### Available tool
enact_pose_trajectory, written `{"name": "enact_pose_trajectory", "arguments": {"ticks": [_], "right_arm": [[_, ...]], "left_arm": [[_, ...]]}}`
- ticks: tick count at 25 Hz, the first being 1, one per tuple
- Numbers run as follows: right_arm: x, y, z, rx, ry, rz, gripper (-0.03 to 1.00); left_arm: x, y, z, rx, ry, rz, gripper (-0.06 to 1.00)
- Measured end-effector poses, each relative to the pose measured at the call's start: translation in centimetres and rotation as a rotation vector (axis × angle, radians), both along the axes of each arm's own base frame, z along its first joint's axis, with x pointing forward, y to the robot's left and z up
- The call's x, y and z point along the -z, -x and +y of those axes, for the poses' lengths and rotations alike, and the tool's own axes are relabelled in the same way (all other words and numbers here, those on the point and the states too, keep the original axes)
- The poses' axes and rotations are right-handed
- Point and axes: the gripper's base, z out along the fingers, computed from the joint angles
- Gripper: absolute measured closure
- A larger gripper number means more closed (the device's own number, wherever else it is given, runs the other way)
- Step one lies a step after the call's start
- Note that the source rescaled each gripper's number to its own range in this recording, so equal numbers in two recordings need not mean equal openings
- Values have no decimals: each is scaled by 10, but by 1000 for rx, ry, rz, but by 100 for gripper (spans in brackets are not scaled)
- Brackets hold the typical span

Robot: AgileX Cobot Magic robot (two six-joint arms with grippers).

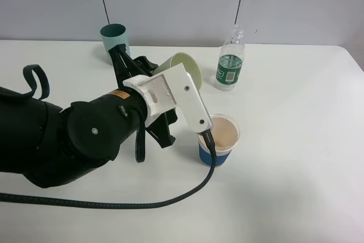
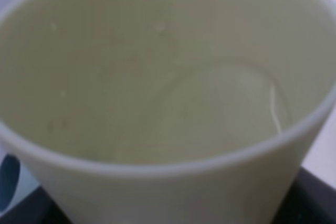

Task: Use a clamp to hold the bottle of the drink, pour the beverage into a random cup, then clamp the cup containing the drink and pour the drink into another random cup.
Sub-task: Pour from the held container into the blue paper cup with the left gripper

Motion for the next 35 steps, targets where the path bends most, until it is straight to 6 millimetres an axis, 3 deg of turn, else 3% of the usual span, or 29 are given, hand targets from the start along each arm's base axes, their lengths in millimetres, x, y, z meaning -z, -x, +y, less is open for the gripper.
{"name": "enact_pose_trajectory", "arguments": {"ticks": [11,35], "right_arm": [[0,0,0,0,0,0,-3],[0,0,0,0,0,0,-3]], "left_arm": [[-1,3,-5,73,-147,1,90],[-6,4,-16,226,-205,-94,90]]}}
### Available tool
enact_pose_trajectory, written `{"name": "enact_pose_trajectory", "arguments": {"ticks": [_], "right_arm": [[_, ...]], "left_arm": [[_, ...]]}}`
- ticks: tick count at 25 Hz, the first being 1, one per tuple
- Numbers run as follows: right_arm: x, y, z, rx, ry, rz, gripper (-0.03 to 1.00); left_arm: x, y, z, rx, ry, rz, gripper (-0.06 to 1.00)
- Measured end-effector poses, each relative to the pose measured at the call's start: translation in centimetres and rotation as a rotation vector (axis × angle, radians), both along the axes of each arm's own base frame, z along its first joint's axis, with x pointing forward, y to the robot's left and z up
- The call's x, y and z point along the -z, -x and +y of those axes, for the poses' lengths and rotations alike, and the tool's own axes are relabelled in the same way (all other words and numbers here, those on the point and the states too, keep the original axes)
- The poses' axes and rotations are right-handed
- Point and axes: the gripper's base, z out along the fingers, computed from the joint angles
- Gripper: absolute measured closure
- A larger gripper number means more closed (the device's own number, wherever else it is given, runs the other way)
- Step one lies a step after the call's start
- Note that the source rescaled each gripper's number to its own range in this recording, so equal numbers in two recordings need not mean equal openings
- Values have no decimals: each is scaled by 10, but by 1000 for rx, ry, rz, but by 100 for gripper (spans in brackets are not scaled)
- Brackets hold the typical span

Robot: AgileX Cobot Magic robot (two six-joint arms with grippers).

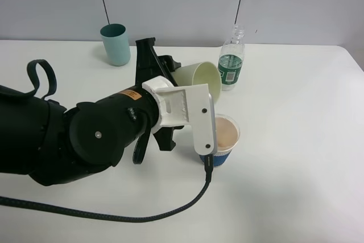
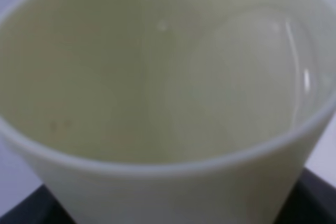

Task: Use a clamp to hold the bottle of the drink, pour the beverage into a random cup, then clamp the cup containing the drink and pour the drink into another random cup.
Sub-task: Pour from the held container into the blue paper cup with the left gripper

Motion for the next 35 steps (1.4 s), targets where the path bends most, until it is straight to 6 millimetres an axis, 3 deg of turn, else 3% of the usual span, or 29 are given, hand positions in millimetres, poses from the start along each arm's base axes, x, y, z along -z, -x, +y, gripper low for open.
{"name": "enact_pose_trajectory", "arguments": {"ticks": [35], "right_arm": [[0,0,0,0,0,0,-3]], "left_arm": [[-9,-1,-5,88,-63,-134,90]]}}
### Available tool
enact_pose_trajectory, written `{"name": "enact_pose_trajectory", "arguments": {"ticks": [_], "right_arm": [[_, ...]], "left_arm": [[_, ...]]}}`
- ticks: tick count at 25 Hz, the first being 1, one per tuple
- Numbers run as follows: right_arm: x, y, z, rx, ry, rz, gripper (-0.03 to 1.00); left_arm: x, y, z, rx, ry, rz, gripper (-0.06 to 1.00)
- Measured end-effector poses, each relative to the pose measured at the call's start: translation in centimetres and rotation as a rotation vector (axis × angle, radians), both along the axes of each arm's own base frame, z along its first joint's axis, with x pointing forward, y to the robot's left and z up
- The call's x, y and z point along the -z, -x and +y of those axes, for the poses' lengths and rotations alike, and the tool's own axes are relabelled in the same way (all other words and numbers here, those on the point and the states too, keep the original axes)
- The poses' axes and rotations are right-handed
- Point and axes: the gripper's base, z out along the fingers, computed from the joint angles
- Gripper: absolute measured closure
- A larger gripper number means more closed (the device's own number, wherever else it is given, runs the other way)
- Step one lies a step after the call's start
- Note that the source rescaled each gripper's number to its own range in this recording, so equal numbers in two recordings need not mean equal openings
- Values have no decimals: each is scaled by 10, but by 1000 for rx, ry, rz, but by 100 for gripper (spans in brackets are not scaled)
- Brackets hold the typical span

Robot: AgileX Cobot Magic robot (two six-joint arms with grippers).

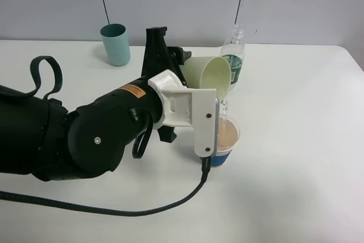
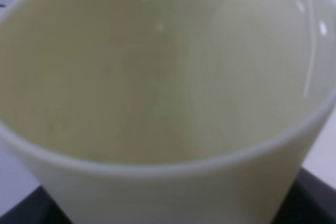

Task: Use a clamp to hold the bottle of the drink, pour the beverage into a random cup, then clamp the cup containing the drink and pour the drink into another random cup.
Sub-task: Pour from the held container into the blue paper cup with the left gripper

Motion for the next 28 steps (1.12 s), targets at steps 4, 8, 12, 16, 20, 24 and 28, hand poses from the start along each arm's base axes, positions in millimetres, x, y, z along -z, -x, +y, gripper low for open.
{"name": "enact_pose_trajectory", "arguments": {"ticks": [4,8,12,16,20,24,28], "right_arm": [[0,0,0,0,0,0,-3],[0,0,0,0,0,0,-3],[0,0,0,0,0,0,-3],[0,0,0,0,0,0,-3],[0,0,0,0,0,0,-3],[0,0,0,0,0,0,-3],[0,0,0,0,0,0,-3]], "left_arm": [[0,0,0,-1,-1,-2,90],[-1,0,0,-3,-9,-16,90],[-3,-1,1,-13,-20,-43,90],[-4,-2,2,-25,-19,-63,90],[-5,-3,3,-30,-18,-71,90],[-6,-3,3,-36,-19,-82,90],[-6,-3,3,-36,-20,-82,90]]}}
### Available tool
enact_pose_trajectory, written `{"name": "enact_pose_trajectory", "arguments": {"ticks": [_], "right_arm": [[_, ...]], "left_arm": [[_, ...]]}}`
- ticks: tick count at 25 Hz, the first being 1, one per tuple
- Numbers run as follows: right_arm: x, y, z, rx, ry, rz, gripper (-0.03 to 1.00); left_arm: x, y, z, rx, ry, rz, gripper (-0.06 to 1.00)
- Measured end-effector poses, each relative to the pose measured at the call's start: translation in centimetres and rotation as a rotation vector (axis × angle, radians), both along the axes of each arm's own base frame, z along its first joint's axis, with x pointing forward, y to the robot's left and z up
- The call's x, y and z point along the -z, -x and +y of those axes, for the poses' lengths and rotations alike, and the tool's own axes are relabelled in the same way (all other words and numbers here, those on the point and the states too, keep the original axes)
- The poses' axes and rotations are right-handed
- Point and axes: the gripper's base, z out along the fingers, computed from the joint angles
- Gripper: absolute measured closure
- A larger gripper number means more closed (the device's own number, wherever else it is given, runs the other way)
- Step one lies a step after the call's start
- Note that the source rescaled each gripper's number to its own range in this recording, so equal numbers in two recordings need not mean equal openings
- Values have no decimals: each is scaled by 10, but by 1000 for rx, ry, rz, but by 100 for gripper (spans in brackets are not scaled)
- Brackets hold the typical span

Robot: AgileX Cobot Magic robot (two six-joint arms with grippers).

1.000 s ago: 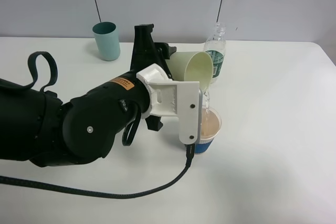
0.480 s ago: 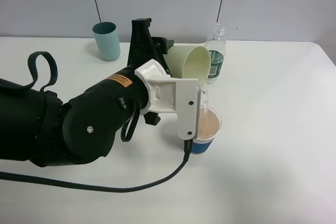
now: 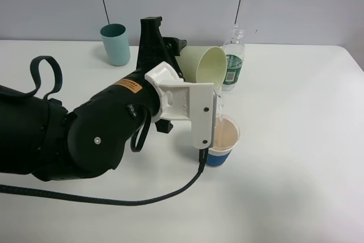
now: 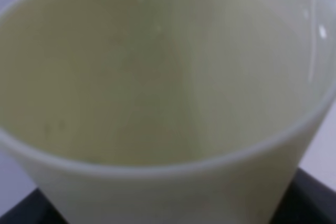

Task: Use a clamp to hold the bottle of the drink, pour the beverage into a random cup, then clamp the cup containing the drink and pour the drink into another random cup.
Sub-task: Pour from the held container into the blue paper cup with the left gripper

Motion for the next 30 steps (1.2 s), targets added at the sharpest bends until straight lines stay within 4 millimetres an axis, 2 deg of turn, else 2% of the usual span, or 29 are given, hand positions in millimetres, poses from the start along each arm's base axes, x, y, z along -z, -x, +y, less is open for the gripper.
{"name": "enact_pose_trajectory", "arguments": {"ticks": [30], "right_arm": [[0,0,0,0,0,0,-3]], "left_arm": [[-4,-2,2,-4,-125,-88,90]]}}
